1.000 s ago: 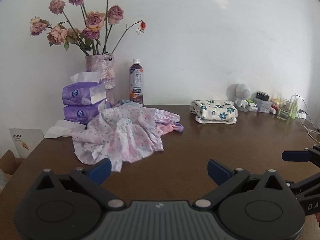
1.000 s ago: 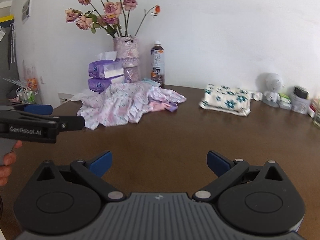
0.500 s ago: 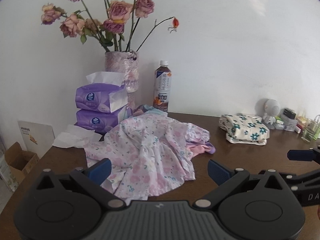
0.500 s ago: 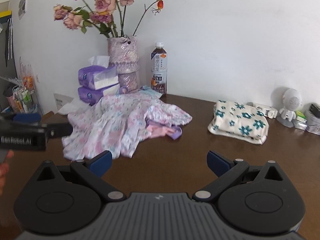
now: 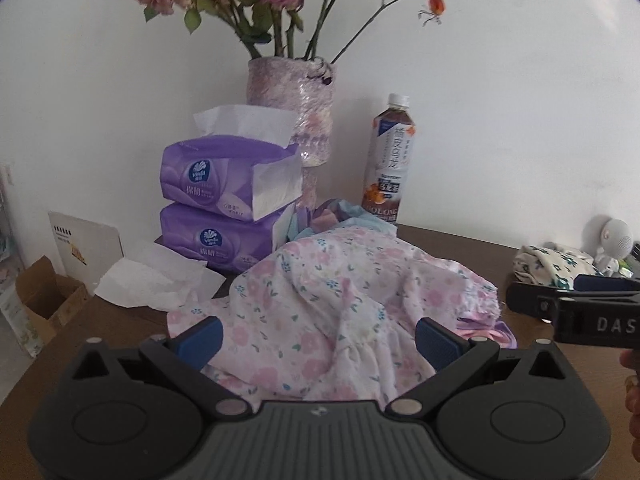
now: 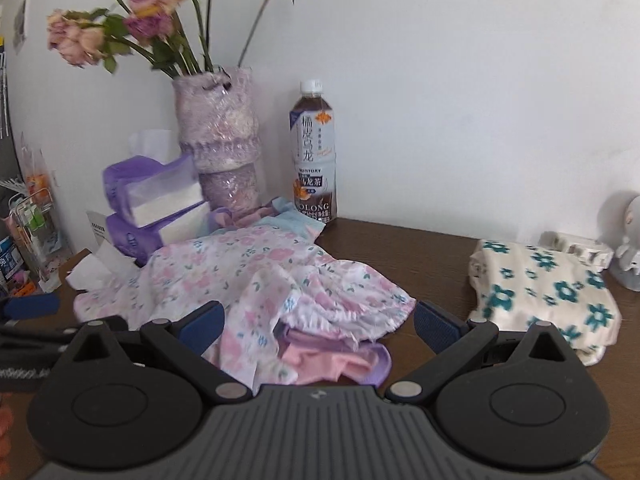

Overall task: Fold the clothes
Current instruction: 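Move both tools toward the pink floral dress on the table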

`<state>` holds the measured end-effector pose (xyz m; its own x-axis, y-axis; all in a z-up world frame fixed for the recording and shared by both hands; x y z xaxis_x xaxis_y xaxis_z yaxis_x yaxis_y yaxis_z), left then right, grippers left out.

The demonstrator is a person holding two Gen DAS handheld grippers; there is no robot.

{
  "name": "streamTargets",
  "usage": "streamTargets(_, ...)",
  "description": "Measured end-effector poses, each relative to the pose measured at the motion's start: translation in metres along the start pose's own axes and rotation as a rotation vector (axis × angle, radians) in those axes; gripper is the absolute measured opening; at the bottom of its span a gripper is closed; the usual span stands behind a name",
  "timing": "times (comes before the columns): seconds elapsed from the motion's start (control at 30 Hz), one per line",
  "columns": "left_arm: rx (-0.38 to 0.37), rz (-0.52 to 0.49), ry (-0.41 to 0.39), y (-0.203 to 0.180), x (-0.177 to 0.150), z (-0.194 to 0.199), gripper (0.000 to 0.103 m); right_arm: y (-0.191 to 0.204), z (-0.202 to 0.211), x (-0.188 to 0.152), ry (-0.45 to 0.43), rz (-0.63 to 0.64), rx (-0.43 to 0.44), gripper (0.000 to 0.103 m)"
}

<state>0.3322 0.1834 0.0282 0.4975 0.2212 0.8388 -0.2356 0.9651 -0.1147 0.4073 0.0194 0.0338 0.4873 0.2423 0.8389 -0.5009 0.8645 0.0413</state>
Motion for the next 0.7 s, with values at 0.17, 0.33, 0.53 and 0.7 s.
streamTargets(0.17, 0.007, -0.001, 0.052, 0.006, -0.009, -0.021, 0.102, 0.002, -0.035, 0.005, 0.034, -0.032, 0.001, 0.096)
streamTargets(0.33, -0.011, 0.009, 0.078, 0.01, -0.014, -0.032, 0.101, 0.009, -0.056, 0.001, 0.066, -0.051, 0.022, 0.086)
streamTargets(0.53, -0.046, 0.027, 0.099, 0.011, -0.018, -0.036, 0.084, 0.02, -0.066, -0.006, 0.094, -0.047, 0.048, 0.039)
streamTargets(0.7, -0.076, 0.041, 0.117, 0.012, -0.021, -0.039, 0.055, 0.019, -0.056, -0.006, 0.067, -0.062, 0.073, 0.008)
Point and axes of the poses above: each gripper's, at about its wrist camera, not at the fingertips, and z roughly against the way its jaws point, y to its left, x to its top, the point moved 6 cm from there along -z, roughly the way its jaws point, and after that the axes turned 2 degrees about -x, right-handed, at the moved point
